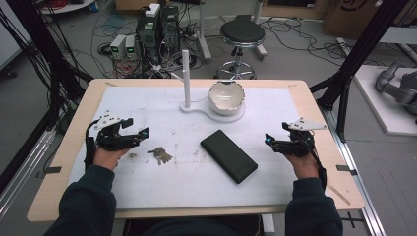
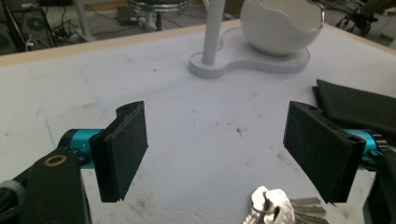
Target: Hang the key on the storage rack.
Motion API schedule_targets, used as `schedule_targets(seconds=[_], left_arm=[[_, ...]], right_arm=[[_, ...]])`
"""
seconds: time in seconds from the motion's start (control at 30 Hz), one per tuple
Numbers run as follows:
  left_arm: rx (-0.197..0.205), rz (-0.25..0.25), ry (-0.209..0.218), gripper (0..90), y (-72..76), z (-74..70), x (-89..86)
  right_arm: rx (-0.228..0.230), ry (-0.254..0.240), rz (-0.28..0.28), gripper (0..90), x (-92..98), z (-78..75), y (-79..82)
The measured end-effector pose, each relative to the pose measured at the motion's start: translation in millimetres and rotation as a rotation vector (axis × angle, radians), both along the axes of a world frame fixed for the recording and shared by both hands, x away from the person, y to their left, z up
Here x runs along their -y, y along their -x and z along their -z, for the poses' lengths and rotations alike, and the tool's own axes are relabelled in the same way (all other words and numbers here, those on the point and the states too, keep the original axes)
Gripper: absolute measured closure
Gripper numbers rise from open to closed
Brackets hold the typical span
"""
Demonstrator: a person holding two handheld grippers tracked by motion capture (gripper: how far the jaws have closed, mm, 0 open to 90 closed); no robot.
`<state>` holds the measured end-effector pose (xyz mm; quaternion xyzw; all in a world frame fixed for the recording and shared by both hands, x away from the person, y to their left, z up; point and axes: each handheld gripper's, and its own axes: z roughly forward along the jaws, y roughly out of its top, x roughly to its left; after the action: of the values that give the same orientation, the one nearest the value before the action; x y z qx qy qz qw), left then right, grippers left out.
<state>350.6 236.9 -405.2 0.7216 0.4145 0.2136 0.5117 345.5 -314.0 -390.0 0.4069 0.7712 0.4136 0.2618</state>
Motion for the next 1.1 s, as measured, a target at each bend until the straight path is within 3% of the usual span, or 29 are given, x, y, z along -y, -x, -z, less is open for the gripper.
schedule_targets(seconds=[0.07,0.1,0.13,0.17,0.23,0.33,0.6,0.7,0.77,0.83,0.87,0.9,0.93,1.1], left_arm=[[-0.028,0.028,-0.011,22.2,3.1,2.8,1.1],[-0.044,0.044,-0.012,30.5,4.3,4.5,1.3],[-0.059,0.060,-0.009,30.5,5.4,6.2,1.5],[-0.081,0.082,-0.005,40.9,5.9,7.8,1.6],[-0.117,0.111,-0.019,43.7,6.1,11.5,3.9],[-0.203,0.135,-0.045,50.9,3.8,23.3,12.4],[-0.282,0.198,-0.110,57.1,-0.4,35.9,21.9],[-0.291,0.208,-0.131,56.7,-1.5,39.2,25.0],[-0.282,0.225,-0.123,57.6,-2.5,41.1,28.7],[-0.273,0.230,-0.119,65.8,-2.6,41.0,28.6],[-0.263,0.233,-0.119,65.8,-2.7,40.6,28.0],[-0.259,0.239,-0.111,80.0,-2.8,40.5,27.5],[-0.253,0.241,-0.122,84.5,-2.9,41.3,27.7],[-0.230,0.251,-0.127,87.0,-2.5,41.1,30.9]], right_arm=[[0.007,0.003,-0.007,20.1,-2.8,-1.1,1.4],[0.007,0.006,-0.012,20.1,-5.0,-1.8,0.9],[0.007,0.006,-0.012,20.1,-5.0,-1.8,0.9],[0.007,0.001,-0.012,20.1,-7.3,-1.8,-0.7],[0.008,0.003,-0.016,20.1,-7.9,-1.5,-1.9],[0.002,0.004,-0.023,20.2,-11.0,0.5,-6.5],[-0.005,0.009,-0.029,20.2,-10.1,3.2,-8.5],[-0.009,0.010,-0.027,20.2,-9.1,3.4,-7.8],[-0.011,0.011,-0.027,20.2,-8.8,3.2,-6.6],[-0.008,0.012,-0.029,20.3,-9.2,3.0,-5.9],[-0.008,0.012,-0.029,20.3,-9.2,3.0,-5.9],[-0.010,0.014,-0.028,20.3,-9.1,3.2,-5.9],[-0.012,0.014,-0.025,20.3,-9.1,3.3,-5.7],[-0.013,0.015,-0.024,20.3,-8.8,3.6,-5.7]])
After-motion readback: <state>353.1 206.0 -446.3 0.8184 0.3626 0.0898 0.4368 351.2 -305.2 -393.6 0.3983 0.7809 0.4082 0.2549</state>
